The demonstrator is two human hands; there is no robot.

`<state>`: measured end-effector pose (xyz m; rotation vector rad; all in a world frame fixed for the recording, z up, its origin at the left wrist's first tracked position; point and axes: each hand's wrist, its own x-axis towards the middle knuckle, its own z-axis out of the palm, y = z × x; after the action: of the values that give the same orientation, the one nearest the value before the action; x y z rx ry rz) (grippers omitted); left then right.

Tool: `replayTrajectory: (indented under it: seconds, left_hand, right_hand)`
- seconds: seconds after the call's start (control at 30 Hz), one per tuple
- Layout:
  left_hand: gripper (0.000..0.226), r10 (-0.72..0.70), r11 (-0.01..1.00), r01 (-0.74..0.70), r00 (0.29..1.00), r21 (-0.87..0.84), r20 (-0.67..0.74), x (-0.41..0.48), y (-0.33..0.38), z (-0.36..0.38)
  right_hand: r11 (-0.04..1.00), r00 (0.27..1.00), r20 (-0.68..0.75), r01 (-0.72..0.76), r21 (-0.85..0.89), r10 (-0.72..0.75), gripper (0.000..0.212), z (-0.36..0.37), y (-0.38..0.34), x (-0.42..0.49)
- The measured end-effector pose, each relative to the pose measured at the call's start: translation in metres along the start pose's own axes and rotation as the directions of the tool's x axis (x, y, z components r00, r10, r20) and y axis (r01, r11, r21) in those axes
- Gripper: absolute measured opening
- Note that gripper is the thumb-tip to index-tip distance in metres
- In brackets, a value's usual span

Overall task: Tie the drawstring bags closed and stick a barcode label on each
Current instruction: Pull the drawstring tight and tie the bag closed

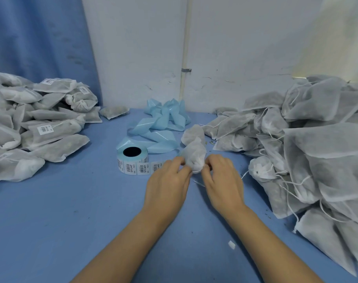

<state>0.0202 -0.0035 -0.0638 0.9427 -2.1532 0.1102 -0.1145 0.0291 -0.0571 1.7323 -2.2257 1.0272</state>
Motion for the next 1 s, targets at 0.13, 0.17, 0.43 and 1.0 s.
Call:
replayTrajectory:
  seconds: [0.13,0.17,0.43,1.0]
  left_hand:
    - [0.015,-0.036,0.934,0.072,0.993,-0.35,0.111,0.001,0.005,0.011]
    - [0.016,-0.063,0.864,0.121,0.989,-0.488,0.135,0.001,0.006,0.011]
    - [0.024,-0.211,0.58,0.305,0.952,-0.755,0.222,0.007,0.006,0.007]
    - [0.018,-0.114,0.836,0.28,0.93,-0.472,0.35,-0.001,0.005,0.013]
  right_hand:
    - [0.982,0.992,-0.007,0.124,-0.141,-0.126,0.015,0.002,-0.003,-0.005]
    - [0.979,0.99,-0.009,0.141,-0.145,-0.144,0.021,0.002,-0.003,-0.007]
    - [0.964,0.954,-0.137,0.266,-0.018,-0.265,0.05,0.004,-0.012,-0.012]
    - [0.587,0.944,-0.021,-0.187,0.788,0.329,0.023,0.003,0.002,-0.005]
